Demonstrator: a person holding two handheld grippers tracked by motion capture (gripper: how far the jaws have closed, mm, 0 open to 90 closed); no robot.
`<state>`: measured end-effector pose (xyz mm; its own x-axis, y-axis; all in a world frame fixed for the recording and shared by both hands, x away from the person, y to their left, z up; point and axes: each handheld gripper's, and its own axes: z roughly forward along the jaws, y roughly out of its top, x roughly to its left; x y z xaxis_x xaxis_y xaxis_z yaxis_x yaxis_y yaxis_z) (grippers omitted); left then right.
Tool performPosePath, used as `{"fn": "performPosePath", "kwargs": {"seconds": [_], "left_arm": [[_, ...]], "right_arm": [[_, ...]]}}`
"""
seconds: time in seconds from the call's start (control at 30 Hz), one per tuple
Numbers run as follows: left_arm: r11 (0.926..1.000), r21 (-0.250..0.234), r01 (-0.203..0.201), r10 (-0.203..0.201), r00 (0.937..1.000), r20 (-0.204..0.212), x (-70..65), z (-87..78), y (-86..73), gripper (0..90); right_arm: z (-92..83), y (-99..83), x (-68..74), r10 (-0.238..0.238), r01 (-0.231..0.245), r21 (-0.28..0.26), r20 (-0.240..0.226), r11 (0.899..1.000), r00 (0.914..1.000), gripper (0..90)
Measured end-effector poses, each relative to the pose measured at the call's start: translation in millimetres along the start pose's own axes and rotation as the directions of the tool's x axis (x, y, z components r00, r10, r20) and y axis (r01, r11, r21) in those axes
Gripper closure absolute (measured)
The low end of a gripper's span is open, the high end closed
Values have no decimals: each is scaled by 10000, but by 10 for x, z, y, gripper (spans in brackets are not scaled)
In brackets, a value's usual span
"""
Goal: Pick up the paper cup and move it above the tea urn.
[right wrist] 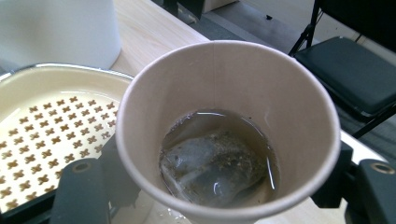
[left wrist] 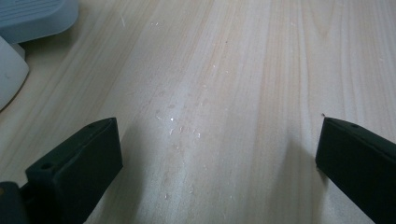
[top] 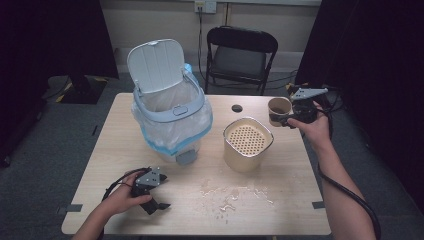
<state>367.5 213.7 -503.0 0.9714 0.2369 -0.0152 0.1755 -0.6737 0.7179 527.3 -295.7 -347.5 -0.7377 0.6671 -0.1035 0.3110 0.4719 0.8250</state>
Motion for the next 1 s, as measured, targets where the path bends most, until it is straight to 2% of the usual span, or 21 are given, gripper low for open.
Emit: {"fn": "performPosePath", "kwargs": {"seconds": [0.1,0.2,0.47,0.53,0.63,0.73,0.9,1.0], "left_arm": [[10000,19,-3,3,10000,-9,0,-1,1,0],[10000,62,13,-13,10000,-4,-2,-4,3,0],[10000,38,-12,12,10000,-9,-1,-2,1,0],[10000,31,2,-2,10000,-2,-1,-2,1,0],[10000,40,-9,9,10000,-7,-1,-2,1,0],[10000,29,19,-19,10000,23,-1,-2,2,0],[10000,38,-18,18,10000,-14,-1,-2,1,0],[10000,44,-19,19,10000,-6,0,-2,1,0]], "right_arm": [[40,34,31,-323,324,-71,104,9995,9994,281],[63,44,47,-399,400,-185,91,9990,9992,281],[80,78,116,-949,950,-52,168,9955,9953,282],[80,92,141,-1237,1237,32,291,9923,9919,283],[80,105,175,-1488,1492,-125,299,9887,9884,283],[72,126,212,-1931,1944,-302,423,9805,9803,284],[54,177,262,-2629,2650,-281,627,9638,9628,284],[42,189,283,-2789,2808,-268,595,9594,9585,284]]}}
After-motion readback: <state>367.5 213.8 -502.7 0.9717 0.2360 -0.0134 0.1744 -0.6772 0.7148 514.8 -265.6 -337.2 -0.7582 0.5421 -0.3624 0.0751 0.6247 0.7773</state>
